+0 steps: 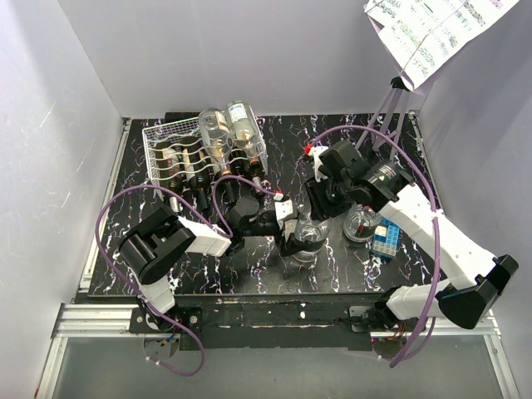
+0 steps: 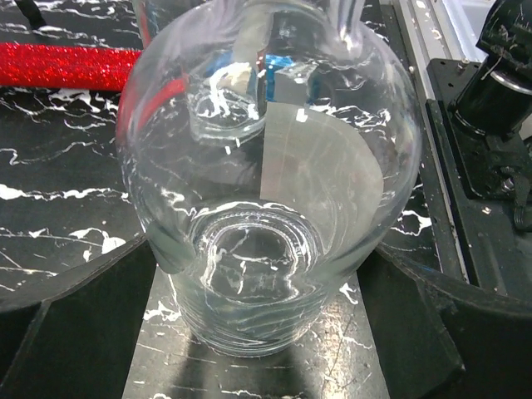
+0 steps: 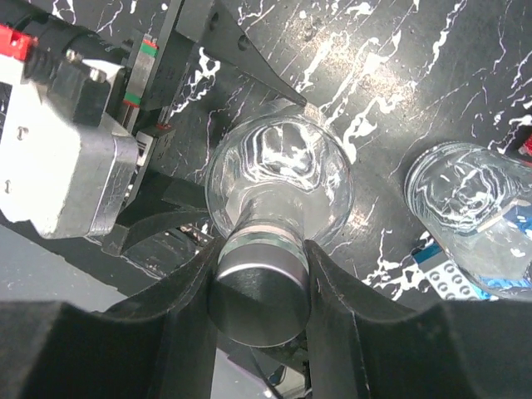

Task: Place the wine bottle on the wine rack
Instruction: Place the wine bottle at the center of the board.

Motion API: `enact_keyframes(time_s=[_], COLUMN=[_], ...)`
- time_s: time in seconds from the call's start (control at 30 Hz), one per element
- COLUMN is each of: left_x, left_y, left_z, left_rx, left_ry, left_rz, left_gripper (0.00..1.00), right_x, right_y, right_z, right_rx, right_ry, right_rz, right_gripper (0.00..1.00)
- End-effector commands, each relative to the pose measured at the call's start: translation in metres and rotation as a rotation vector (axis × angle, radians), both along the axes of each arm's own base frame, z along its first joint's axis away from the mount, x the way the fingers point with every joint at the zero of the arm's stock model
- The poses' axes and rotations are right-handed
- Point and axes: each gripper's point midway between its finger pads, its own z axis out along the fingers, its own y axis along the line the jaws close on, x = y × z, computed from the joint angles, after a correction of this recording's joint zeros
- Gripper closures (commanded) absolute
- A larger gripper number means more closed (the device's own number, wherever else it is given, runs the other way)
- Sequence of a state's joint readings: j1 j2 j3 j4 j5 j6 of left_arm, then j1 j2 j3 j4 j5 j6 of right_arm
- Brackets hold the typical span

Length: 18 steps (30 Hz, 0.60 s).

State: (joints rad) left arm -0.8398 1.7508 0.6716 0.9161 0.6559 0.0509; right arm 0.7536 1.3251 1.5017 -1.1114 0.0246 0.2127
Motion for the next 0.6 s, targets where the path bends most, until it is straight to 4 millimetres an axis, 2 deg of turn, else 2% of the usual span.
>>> enact_keyframes(time_s=[0.0,0.23,0.4,0.57], left_x=[-0.006,-0.014,-0.005,-0.003], left_y=[-0.013,-0.01,-0.002,-0.013], left_z=[0.038,0.027,0.016,-0.005], left_rx=[-0.107,-0.155,-0.198,-0.112], left_ry=[-0.047,-0.051,-0.051,0.079], left_rz=[-0.056,-0.072,0.022,0.004], left_gripper=[0.02,0.02,0.02,0.02], right_x=[-0.025,-0.025,-0.028,-0.028], right_y=[0.075,0.073,0.074,0.076], right_z=[0.069,0.049,0.031,0.023], right_rx=[0.428,0.419,0.394,0.384], right_ry=[-0.132,-0.158,-0.144,-0.129], right_rz=[0.299,0.273,0.274,0.27], right_gripper=[0.99,0.99,0.99,0.99])
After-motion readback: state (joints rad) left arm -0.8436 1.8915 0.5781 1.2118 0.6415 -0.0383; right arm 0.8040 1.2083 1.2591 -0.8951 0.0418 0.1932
